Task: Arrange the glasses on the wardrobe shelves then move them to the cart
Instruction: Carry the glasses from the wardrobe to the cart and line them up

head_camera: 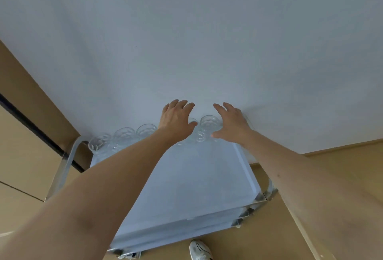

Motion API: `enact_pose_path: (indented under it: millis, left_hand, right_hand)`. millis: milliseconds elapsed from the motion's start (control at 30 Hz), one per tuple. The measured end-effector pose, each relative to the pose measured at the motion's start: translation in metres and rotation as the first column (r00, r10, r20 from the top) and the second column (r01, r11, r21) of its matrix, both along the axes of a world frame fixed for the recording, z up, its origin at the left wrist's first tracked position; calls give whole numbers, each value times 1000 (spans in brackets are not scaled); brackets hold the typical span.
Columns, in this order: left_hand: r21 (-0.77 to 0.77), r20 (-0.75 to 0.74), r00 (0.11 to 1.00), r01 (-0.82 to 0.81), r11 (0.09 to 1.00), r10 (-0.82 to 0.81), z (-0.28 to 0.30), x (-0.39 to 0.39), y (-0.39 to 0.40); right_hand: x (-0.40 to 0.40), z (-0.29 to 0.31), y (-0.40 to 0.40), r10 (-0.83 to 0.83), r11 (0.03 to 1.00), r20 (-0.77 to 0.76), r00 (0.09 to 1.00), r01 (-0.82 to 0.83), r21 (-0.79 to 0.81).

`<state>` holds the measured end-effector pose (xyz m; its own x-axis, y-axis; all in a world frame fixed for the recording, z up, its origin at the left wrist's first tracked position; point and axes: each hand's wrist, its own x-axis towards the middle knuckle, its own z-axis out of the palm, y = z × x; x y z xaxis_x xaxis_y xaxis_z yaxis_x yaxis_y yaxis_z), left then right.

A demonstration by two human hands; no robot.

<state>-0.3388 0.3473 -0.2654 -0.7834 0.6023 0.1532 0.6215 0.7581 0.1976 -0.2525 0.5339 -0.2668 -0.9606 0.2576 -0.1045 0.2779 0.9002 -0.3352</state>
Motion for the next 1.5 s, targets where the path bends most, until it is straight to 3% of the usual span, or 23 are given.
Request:
enact_pose_path:
  millis: [267, 567, 800, 1500]
  left_hand:
    - [121, -70, 989, 136, 983, -129, 65, 55, 19]
    - [131, -160, 934, 340, 931, -319, 128, 118, 90]
    - [154, -211, 857, 503, 850, -469, 162, 179, 186]
    - [291, -100, 611, 773, 564, -786, 222, 429, 510]
  right_hand:
    - [78, 59, -3, -125, 990, -120, 985, 131, 50]
    - [167, 118, 46, -329, 937, -221, 918, 347, 48]
    - [252, 150, 111, -482, 860, -269, 834, 509, 40]
    - [539, 208, 358, -763, 551, -363, 534, 832, 65]
